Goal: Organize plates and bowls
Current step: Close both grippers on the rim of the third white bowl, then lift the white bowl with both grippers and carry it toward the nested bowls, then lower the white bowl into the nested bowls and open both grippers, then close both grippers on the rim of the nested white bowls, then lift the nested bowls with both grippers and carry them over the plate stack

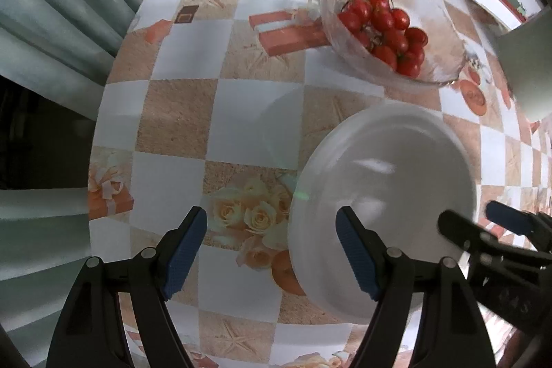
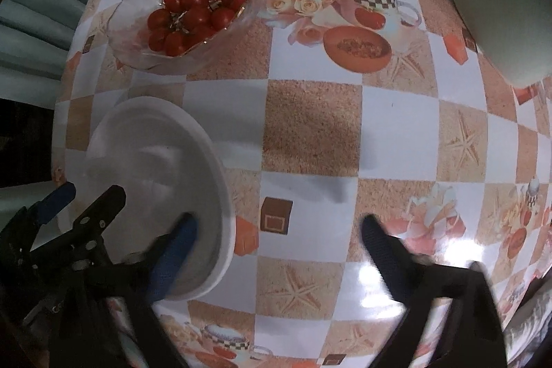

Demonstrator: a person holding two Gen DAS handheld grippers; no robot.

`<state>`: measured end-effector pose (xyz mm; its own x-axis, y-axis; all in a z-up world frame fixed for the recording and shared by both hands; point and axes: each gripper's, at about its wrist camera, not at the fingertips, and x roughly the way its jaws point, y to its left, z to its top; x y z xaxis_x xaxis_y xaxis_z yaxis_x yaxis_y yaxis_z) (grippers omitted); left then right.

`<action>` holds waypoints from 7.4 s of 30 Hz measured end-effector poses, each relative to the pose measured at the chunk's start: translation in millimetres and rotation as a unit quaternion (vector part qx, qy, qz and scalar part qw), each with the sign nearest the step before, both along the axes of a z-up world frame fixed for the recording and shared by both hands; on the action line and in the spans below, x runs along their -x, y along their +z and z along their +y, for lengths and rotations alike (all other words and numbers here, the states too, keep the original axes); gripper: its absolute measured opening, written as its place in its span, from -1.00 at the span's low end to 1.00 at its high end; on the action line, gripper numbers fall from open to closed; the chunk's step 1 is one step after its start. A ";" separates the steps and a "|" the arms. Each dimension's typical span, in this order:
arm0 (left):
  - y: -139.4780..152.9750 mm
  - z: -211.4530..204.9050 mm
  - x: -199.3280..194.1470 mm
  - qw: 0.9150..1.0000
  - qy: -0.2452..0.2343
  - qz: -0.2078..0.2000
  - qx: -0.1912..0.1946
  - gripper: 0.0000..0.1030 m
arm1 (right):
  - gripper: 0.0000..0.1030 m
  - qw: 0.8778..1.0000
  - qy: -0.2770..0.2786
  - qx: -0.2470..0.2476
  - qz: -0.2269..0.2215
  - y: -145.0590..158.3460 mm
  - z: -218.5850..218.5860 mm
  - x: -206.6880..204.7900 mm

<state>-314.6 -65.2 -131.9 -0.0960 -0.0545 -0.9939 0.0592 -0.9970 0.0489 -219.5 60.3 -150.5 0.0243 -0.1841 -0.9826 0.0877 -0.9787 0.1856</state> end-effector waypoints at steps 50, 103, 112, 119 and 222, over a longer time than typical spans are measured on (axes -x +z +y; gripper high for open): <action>-16.2 182.9 -172.6 0.983 -0.166 -0.057 -0.053 -0.60 | -0.69 0.993 -0.054 0.062 -0.081 -14.4 113.0 -169.7; 65.0 139.8 -289.5 0.964 -0.242 -0.075 -0.076 -0.61 | -0.67 0.990 -0.054 0.058 -0.120 57.2 116.8 -290.7; 53.4 135.8 -291.9 0.965 -0.231 -0.097 -0.079 -0.61 | -0.67 0.989 -0.048 0.056 -0.127 44.0 113.5 -296.3; 54.4 131.8 -293.4 0.968 -0.223 -0.088 -0.070 0.24 | -0.56 0.988 -0.048 0.060 -0.137 39.3 113.9 -297.0; 12.8 101.0 -300.0 0.973 -0.166 -0.132 -0.092 -0.46 | -0.55 0.982 -0.034 0.043 -0.180 -2.4 46.6 -284.3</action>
